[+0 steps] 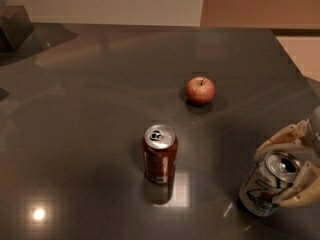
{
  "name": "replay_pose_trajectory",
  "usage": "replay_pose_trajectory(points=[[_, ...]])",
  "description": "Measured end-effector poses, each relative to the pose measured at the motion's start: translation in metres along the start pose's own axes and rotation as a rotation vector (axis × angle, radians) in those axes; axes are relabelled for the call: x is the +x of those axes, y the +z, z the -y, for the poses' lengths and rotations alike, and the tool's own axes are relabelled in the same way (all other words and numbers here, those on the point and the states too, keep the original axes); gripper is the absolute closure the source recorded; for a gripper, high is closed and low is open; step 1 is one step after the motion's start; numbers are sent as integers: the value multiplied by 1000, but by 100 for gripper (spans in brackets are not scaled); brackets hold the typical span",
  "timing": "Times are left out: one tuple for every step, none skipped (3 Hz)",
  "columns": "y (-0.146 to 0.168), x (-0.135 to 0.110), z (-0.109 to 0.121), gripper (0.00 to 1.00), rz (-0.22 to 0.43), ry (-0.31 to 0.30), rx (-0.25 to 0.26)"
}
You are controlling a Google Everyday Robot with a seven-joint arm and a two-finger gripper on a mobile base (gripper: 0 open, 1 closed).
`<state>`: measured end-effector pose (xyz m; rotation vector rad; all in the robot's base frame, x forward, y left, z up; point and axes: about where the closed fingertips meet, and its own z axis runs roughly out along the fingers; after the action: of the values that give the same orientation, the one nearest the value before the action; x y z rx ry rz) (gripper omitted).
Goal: Pick 7up can
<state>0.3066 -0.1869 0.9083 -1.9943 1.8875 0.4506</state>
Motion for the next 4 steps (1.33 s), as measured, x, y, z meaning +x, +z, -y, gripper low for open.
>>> replay_pose_trajectory(points=[[-9,-7,3,100,8,5,8],[-37,-28,10,100,8,10,35],[-89,-66,36,100,-14,12,95],[-92,-71,44,100,-6,6,137]])
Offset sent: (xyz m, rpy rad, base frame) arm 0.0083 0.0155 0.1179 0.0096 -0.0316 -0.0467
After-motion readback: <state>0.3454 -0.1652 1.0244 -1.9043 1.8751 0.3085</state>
